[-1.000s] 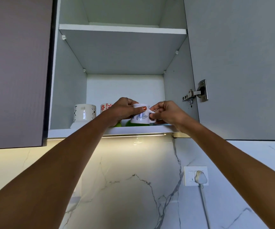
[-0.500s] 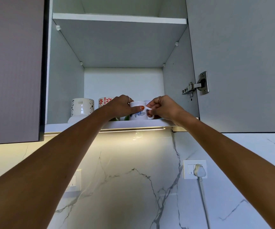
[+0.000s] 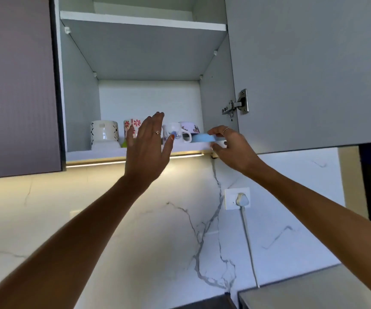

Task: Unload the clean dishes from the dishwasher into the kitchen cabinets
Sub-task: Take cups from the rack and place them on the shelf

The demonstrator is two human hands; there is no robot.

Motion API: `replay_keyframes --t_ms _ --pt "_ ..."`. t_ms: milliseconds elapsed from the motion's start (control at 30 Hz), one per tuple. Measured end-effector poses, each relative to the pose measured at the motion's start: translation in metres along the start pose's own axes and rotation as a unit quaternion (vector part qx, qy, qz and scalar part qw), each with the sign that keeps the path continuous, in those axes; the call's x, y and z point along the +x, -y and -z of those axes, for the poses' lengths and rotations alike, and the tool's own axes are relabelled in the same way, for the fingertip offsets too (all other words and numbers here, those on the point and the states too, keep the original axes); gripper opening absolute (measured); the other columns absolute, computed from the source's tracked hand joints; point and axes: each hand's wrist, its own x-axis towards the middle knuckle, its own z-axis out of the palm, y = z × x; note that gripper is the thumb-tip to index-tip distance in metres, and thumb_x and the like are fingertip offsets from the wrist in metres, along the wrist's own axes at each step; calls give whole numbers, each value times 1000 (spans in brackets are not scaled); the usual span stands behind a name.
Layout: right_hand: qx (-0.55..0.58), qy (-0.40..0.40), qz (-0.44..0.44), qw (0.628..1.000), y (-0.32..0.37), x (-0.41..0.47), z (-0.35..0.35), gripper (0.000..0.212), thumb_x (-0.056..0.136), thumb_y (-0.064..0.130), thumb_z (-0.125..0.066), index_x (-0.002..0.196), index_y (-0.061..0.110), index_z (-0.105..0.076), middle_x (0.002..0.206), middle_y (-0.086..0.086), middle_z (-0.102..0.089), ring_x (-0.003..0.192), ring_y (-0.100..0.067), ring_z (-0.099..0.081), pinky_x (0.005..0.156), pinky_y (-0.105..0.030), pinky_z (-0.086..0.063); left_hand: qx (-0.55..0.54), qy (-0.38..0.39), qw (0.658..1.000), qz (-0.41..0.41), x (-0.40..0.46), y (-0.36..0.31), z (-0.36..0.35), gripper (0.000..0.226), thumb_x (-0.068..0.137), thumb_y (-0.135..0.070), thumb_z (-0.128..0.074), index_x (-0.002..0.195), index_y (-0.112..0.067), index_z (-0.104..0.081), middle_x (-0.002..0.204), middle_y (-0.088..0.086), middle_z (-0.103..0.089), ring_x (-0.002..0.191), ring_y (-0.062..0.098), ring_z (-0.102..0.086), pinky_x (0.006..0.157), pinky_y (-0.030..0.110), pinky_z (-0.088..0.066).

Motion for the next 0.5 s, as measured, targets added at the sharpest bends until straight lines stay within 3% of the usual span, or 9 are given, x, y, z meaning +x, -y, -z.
replay_keyframes --t_ms 67,167,233,333,400,500 --pt "-53 6 -13 998 0 -33 14 32 89 10 -59 121 11 -58 125 -5 -58 118 -20 -53 86 -13 -35 10 8 1000 -21 -32 -16 7 57 96 -39 -32 146 -12 -34 150 6 -39 139 23 -35 113 52 -21" --pt "-143 26 -85 986 -4 -83 35 34 88 20 -58 122 16 -57 130 -5 -56 122 -24 -51 103 -35 -39 21 66 997 -33 -90 -39 14 55 96 -38 -31 146 -15 -33 153 2 -34 140 21 -33 113 51 -19" --pt "-164 47 -136 976 -9 -122 51 33 88 23 -59 119 16 -58 129 -7 -55 122 -26 -51 104 -44 -39 14 124 991 -40 -131 -54 20 54 96 -38 -30 145 -16 -35 153 2 -34 140 22 -35 112 52 -21" --pt "-184 90 -208 956 -15 -189 79 29 88 27 -60 114 15 -61 130 -8 -54 118 -25 -53 100 -36 -41 4 198 980 -31 -189 -75 31 52 97 -37 -37 145 -15 -38 153 3 -34 140 23 -34 112 55 -19" --pt "-178 116 -267 940 -17 -235 101 29 89 24 -60 115 11 -62 129 -10 -56 106 -24 -59 83 -23 -39 -12 250 968 6 -218 -90 38 54 96 -34 -45 146 -17 -34 156 0 -27 144 21 -26 114 55 -10" --pt "-185 149 -340 910 -23 -299 134 36 89 21 -61 122 8 -58 125 -14 -58 104 -24 -58 78 -21 -37 -11 308 949 65 -250 -115 48 59 96 -35 -43 150 -17 -25 160 -3 -13 147 19 -11 114 54 2"
